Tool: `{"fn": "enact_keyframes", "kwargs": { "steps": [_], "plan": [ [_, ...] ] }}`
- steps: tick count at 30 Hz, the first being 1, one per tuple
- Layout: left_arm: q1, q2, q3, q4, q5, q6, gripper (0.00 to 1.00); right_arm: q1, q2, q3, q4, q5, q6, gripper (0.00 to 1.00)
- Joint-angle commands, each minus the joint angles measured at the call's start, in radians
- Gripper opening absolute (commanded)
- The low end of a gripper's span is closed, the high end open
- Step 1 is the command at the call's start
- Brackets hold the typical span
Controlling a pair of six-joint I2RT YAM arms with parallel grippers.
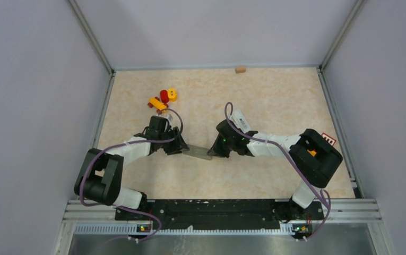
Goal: Load the batteries into the remote control
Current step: Load the battery cover into the remote control.
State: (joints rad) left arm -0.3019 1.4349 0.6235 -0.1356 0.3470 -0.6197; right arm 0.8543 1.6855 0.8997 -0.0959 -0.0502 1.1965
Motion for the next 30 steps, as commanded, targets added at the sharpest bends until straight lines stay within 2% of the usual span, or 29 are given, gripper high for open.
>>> {"fn": "enact_keyframes", "kwargs": {
  "steps": [1, 3, 8, 12, 19, 26, 30],
  "plan": [
    [-0.002, -0.013, 0.006, -0.039, -0.019, 0.017, 0.46, 0.002, 0.033, 0.033, 0.012, -0.013, -0.002, 0.00],
    [-0.001, -0.016, 0.004, -0.039, -0.021, 0.017, 0.46, 0.002, 0.035, 0.040, -0.010, -0.017, 0.001, 0.00],
    [-0.002, -0.031, 0.001, -0.044, -0.040, 0.012, 0.46, 0.002, -0.005, 0.050, -0.025, -0.019, 0.003, 0.25],
    [-0.002, -0.038, 0.003, -0.047, -0.052, 0.009, 0.46, 0.002, -0.046, 0.062, -0.040, -0.010, -0.011, 0.30],
    [-0.002, -0.036, 0.005, -0.047, -0.055, 0.006, 0.46, 0.002, -0.073, 0.054, -0.038, -0.011, -0.021, 0.31],
    [-0.002, -0.038, 0.004, -0.048, -0.052, 0.006, 0.46, -0.002, -0.074, 0.058, -0.036, 0.000, -0.035, 0.21],
    [-0.002, -0.039, 0.005, -0.048, -0.052, 0.006, 0.46, -0.003, -0.057, 0.060, -0.041, -0.002, -0.038, 0.20]
  ]
}}
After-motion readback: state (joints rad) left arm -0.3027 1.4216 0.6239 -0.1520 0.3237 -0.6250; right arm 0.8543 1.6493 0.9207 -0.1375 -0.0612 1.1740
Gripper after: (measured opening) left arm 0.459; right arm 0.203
